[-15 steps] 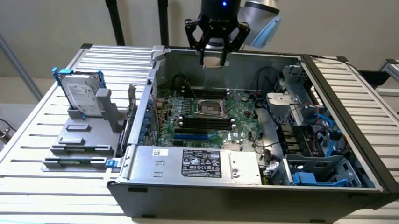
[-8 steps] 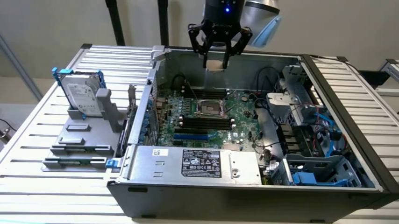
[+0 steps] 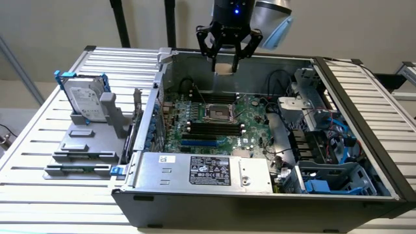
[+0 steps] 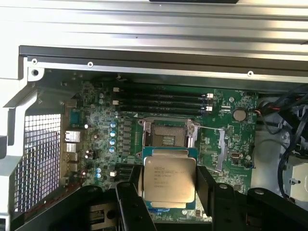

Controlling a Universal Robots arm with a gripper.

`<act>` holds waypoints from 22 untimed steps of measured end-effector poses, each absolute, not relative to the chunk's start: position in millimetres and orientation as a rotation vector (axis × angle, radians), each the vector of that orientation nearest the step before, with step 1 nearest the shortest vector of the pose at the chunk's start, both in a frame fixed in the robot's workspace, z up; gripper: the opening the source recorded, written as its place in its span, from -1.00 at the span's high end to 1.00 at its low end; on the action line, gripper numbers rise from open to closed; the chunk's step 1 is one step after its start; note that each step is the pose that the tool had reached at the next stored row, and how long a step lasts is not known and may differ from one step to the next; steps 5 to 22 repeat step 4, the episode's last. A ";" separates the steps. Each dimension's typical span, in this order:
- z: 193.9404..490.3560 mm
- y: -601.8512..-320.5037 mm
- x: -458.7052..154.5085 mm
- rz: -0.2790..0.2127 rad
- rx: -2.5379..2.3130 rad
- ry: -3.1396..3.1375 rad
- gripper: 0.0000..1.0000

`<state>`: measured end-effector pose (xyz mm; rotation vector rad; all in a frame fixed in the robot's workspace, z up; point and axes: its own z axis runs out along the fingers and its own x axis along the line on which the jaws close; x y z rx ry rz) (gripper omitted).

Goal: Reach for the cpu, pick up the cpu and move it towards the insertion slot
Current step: 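Pick up the cpu and move it towards the insertion slot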

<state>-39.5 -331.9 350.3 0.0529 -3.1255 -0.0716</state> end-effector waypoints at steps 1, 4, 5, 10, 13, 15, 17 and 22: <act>350.3 -331.9 -39.5 -0.072 0.053 -3.126 -0.09; 350.3 -331.8 -39.5 -0.072 0.053 -3.125 -0.09; 350.3 -331.8 -39.5 -0.072 0.053 -3.125 -0.09; 350.3 -331.8 -39.5 -0.072 0.053 -3.125 -0.09; 350.3 -331.8 -39.5 -0.072 0.053 -3.125 -0.09; 350.3 -331.8 -39.5 -0.072 0.053 -3.125 -0.09; 350.3 -331.8 -39.5 -0.072 0.053 -3.125 -0.09; 350.3 -331.8 -39.5 -0.072 0.053 -3.125 -0.09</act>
